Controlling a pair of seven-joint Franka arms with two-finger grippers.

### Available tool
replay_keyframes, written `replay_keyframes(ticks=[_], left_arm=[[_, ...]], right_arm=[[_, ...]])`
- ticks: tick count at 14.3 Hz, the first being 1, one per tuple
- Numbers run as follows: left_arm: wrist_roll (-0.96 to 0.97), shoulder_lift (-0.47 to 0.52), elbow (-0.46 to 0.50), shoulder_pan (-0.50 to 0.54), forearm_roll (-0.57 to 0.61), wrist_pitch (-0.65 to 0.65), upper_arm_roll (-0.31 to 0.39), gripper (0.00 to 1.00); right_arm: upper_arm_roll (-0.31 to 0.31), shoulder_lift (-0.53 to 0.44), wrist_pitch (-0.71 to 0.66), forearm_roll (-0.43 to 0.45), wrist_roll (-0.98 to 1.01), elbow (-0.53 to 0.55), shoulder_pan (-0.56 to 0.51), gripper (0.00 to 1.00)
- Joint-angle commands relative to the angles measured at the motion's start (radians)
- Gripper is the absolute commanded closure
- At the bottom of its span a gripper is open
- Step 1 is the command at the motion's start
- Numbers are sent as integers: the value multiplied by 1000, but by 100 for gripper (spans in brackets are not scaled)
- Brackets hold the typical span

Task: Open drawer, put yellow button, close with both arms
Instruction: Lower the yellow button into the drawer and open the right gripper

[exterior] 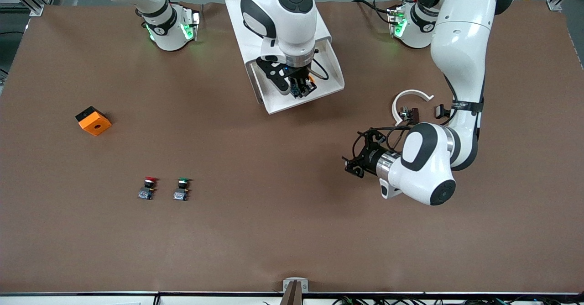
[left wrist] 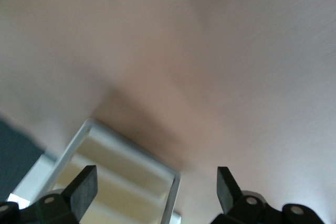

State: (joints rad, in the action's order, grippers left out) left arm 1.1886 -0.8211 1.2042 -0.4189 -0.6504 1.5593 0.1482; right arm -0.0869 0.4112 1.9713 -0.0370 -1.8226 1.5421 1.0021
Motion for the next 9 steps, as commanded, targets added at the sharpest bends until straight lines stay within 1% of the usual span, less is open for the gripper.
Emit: replay_keyframes(ticks=[1, 2, 3, 4, 7, 9], left_arm=[[-72, 10, 8, -27, 113, 141, 2, 0], [-90, 10, 8, -34, 147, 174, 1, 0], [-112, 10, 8, -37, 175, 200, -1, 0], [-136, 11, 8, -50, 195, 229, -1, 0], [-196, 19, 8, -87, 256, 335, 5, 0], [-222, 31, 9, -104, 279, 372, 1, 0]], right_arm=[[-11, 9, -23, -15, -27, -49, 21, 45], [-11, 9, -25, -9, -27, -53, 36, 0], [-13, 8, -40, 2, -18, -60, 56, 0], [-14, 8, -64, -4, -14, -77, 47, 0], [-13, 8, -165, -18, 83, -140, 13, 0], [-11, 5, -254, -20, 150, -189, -26, 0]])
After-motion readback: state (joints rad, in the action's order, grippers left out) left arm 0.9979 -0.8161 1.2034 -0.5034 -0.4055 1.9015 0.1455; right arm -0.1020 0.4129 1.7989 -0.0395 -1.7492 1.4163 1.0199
